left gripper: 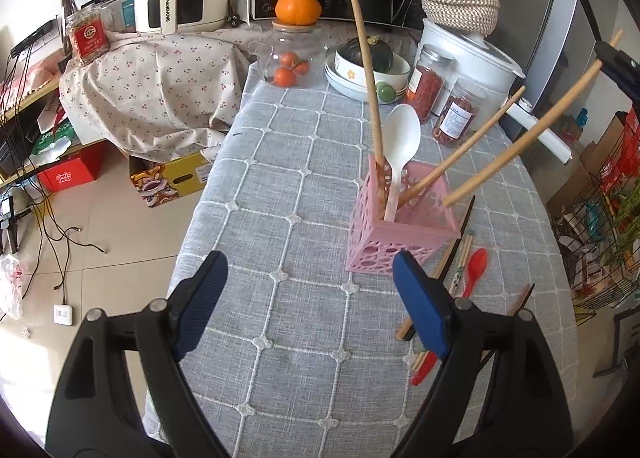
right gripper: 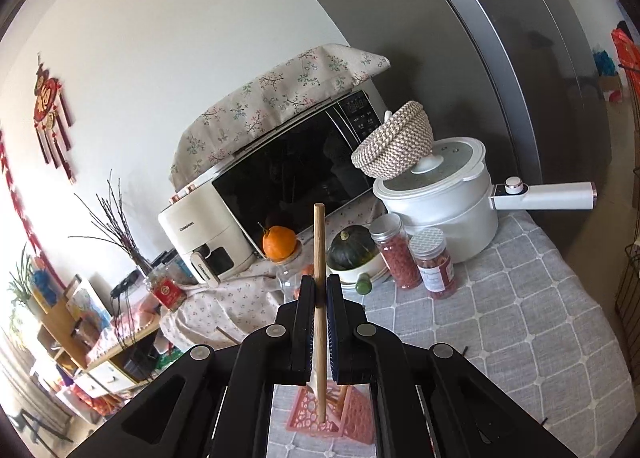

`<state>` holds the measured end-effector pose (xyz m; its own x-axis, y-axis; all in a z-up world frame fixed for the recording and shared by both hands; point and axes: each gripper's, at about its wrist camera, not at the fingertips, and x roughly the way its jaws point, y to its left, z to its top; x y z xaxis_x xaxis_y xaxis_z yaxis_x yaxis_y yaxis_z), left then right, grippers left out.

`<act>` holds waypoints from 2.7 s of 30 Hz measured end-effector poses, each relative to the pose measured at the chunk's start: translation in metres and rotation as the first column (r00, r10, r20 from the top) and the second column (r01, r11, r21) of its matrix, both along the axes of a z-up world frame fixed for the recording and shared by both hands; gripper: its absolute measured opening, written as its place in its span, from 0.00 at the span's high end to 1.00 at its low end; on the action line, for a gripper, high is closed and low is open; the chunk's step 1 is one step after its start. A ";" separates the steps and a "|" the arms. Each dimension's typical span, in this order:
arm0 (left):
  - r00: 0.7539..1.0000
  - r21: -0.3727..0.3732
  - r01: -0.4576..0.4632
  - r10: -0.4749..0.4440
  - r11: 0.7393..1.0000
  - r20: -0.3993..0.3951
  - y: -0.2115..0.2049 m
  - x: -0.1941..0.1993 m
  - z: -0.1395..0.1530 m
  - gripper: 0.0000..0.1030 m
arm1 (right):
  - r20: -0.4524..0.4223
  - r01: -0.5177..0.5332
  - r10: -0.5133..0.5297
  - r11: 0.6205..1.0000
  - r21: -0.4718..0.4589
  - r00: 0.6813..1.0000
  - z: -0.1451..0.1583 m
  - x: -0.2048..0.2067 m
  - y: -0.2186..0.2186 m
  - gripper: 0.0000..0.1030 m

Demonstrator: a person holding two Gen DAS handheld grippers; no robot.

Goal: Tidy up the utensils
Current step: 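Drop the white spoon into the basket while the right tool inserts its chopstick, then grasp the red plastic spoon by its handle with the left tool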

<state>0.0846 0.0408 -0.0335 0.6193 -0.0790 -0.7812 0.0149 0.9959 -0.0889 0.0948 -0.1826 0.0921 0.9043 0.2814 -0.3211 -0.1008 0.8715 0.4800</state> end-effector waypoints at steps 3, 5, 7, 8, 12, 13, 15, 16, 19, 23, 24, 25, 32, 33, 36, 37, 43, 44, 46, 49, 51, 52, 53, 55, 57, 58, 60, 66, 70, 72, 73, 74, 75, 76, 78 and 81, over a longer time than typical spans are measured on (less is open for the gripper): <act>0.999 0.018 0.028 -0.029 0.999 0.022 -0.005 -0.002 -0.006 0.18 | 0.006 0.011 -0.011 0.999 -0.041 1.000 -0.010 0.007 0.012 0.95; 0.998 0.063 0.049 -0.050 0.997 0.024 -0.011 0.000 -0.012 0.18 | -0.022 0.006 -0.007 0.998 -0.056 1.000 -0.021 0.014 0.022 0.94; 0.998 0.079 0.066 -0.067 0.995 0.015 -0.013 0.002 -0.015 0.18 | -0.049 -0.003 -0.001 0.998 -0.071 0.999 -0.033 0.019 0.031 0.94; 0.997 0.075 0.071 -0.073 0.995 0.016 -0.014 0.002 -0.014 0.18 | -0.059 -0.006 0.002 0.997 -0.082 0.998 -0.038 0.021 0.035 0.94; 0.995 0.068 0.091 -0.093 0.994 0.031 -0.014 -0.001 -0.012 0.18 | -0.082 -0.023 0.012 0.991 -0.130 0.997 -0.053 0.028 0.050 0.94; 0.995 0.066 0.095 -0.097 0.993 0.032 -0.014 -0.001 -0.012 0.18 | -0.088 -0.027 0.015 0.991 -0.135 0.996 -0.056 0.029 0.052 0.94; 0.994 0.058 0.102 -0.104 0.993 0.032 -0.015 -0.002 -0.012 0.18 | -0.102 -0.035 0.020 0.989 -0.143 0.995 -0.060 0.031 0.054 0.94; 0.994 0.053 0.104 -0.106 0.993 0.032 -0.015 -0.002 -0.012 0.18 | -0.106 -0.040 0.025 0.989 -0.145 0.994 -0.062 0.031 0.054 0.94; 0.992 0.033 0.117 -0.118 0.993 0.033 -0.016 -0.001 -0.012 0.18 | -0.110 -0.060 0.043 0.986 -0.154 0.993 -0.059 0.030 0.055 0.89; 0.990 0.009 0.142 -0.143 0.990 0.020 -0.021 0.000 -0.013 0.18 | -0.085 -0.071 0.059 0.986 -0.152 0.995 -0.039 0.017 0.045 0.61; 0.989 0.008 0.149 -0.150 0.989 0.015 -0.023 -0.001 -0.014 0.18 | -0.076 -0.068 0.057 0.986 -0.151 0.996 -0.033 0.013 0.042 0.57; 0.988 0.010 0.157 -0.157 0.988 0.013 -0.025 -0.001 -0.014 0.18 | -0.067 -0.066 0.057 0.987 -0.149 0.996 -0.029 0.008 0.037 0.51; 0.977 0.026 0.214 -0.214 0.976 -0.008 -0.037 -0.008 -0.020 0.17 | -0.134 -0.076 0.049 0.975 -0.207 0.990 -0.030 -0.019 -0.004 0.28; 0.975 0.030 0.221 -0.221 0.975 -0.016 -0.040 -0.008 -0.022 0.17 | -0.159 -0.081 0.044 0.969 -0.232 0.986 -0.035 -0.022 -0.008 0.27; 0.972 0.041 0.232 -0.230 0.972 -0.039 -0.045 -0.009 -0.027 0.17 | -0.252 -0.101 0.027 0.953 -0.285 0.967 -0.058 -0.030 -0.022 0.24; 0.971 0.044 0.237 -0.235 0.970 -0.055 -0.048 -0.009 -0.029 0.17 | -0.296 -0.109 0.018 0.949 -0.295 0.955 -0.067 -0.031 -0.028 0.24; 0.955 0.014 0.264 -0.259 0.964 -0.145 -0.069 -0.008 -0.042 0.17 | -0.573 -0.102 -0.092 0.949 -0.297 0.814 -0.128 -0.034 -0.066 0.24; 0.953 0.013 0.267 -0.262 0.964 -0.151 -0.073 -0.009 -0.043 0.17 | -0.604 -0.092 -0.112 0.950 -0.297 0.789 -0.138 -0.036 -0.073 0.24; 0.949 0.003 0.274 -0.270 0.962 -0.164 -0.080 -0.010 -0.045 0.17 | -0.641 -0.074 -0.126 0.958 -0.276 0.757 -0.150 -0.040 -0.088 0.24; 0.938 -0.022 0.296 -0.295 0.955 -0.182 -0.091 -0.010 -0.047 0.18 | -0.680 -0.029 -0.134 0.975 -0.222 0.721 -0.162 -0.043 -0.109 0.24; 0.931 -0.038 0.313 -0.315 0.949 -0.183 -0.099 -0.011 -0.046 0.20 | -0.698 -0.006 -0.135 0.980 -0.197 0.703 -0.167 -0.043 -0.119 0.24; 0.929 -0.046 0.318 -0.321 0.947 -0.186 -0.102 -0.010 -0.046 0.23 | -0.706 0.002 -0.138 0.982 -0.190 0.695 -0.169 -0.042 -0.122 0.24; 0.926 -0.056 0.320 -0.324 0.946 -0.191 -0.106 -0.009 -0.046 0.29 | -0.712 0.008 -0.138 0.983 -0.184 0.688 -0.171 -0.042 -0.126 0.24; 0.918 -0.086 0.328 -0.339 0.941 -0.206 -0.114 -0.005 -0.046 0.43 | -0.719 0.008 -0.130 0.985 -0.171 0.683 -0.172 -0.040 -0.128 0.24; 0.904 -0.100 0.350 -0.364 0.931 -0.223 -0.125 -0.002 -0.047 0.52 | -0.724 0.002 -0.120 0.987 -0.161 0.679 -0.173 -0.039 -0.129 0.24; 0.896 -0.100 0.368 -0.382 0.924 -0.229 -0.132 0.000 -0.047 0.57 | -0.725 -0.002 -0.112 0.988 -0.154 0.680 -0.173 -0.038 -0.129 0.24; 0.884 -0.078 0.400 -0.407 0.913 -0.231 -0.145 0.005 -0.045 0.60 | -0.722 -0.006 -0.100 0.990 -0.144 0.684 -0.170 -0.036 -0.128 0.24; 0.848 0.017 0.471 -0.448 0.882 -0.284 -0.182 0.023 -0.057 0.72 | -0.704 -0.013 -0.100 0.988 -0.154 0.703 -0.164 -0.031 -0.132 0.24; 0.848 0.038 0.445 -0.407 0.895 -0.340 -0.192 0.037 -0.071 0.73 | -0.710 -0.019 -0.102 0.987 -0.160 0.697 -0.167 -0.031 -0.137 0.24; 0.847 0.035 0.428 -0.387 0.903 -0.365 -0.193 0.044 -0.078 0.77 | -0.712 -0.019 -0.104 0.986 -0.163 0.694 -0.169 -0.031 -0.140 0.24; 0.846 0.042 0.425 -0.380 0.904 -0.374 -0.195 0.047 -0.081 0.79 | -0.713 -0.016 -0.108 0.986 -0.164 0.693 -0.170 -0.031 -0.142 0.24; 0.845 0.055 0.425 -0.374 0.904 -0.383 -0.197 0.049 -0.084 0.80 | -0.714 -0.012 -0.110 0.987 -0.163 0.692 -0.170 -0.031 -0.144 0.24; 0.844 0.068 0.425 -0.368 0.902 -0.390 -0.200 0.051 -0.086 0.81 | -0.714 -0.008 -0.110 0.987 -0.159 0.692 -0.171 -0.031 -0.146 0.24; 0.843 0.078 0.426 -0.364 0.901 -0.397 -0.202 0.053 -0.089 0.81 | -0.713 -0.003 -0.109 0.988 -0.155 0.693 -0.171 -0.030 -0.148 0.24; 0.839 0.082 0.423 -0.356 0.902 -0.411 -0.206 0.056 -0.092 0.82 | -0.712 0.001 -0.110 0.989 -0.151 0.694 -0.171 -0.030 -0.150 0.24; 0.840 0.088 0.411 -0.339 0.908 -0.423 -0.209 0.059 -0.095 0.84 | -0.713 -0.004 -0.106 0.989 -0.151 0.693 -0.171 -0.029 -0.149 0.24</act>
<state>0.1440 -0.1683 -0.1285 0.2111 -0.0881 -0.9735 0.3899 0.9208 0.0012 0.0660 -0.3318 -0.0789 0.3937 0.1475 -0.9073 0.2733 0.9236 0.2687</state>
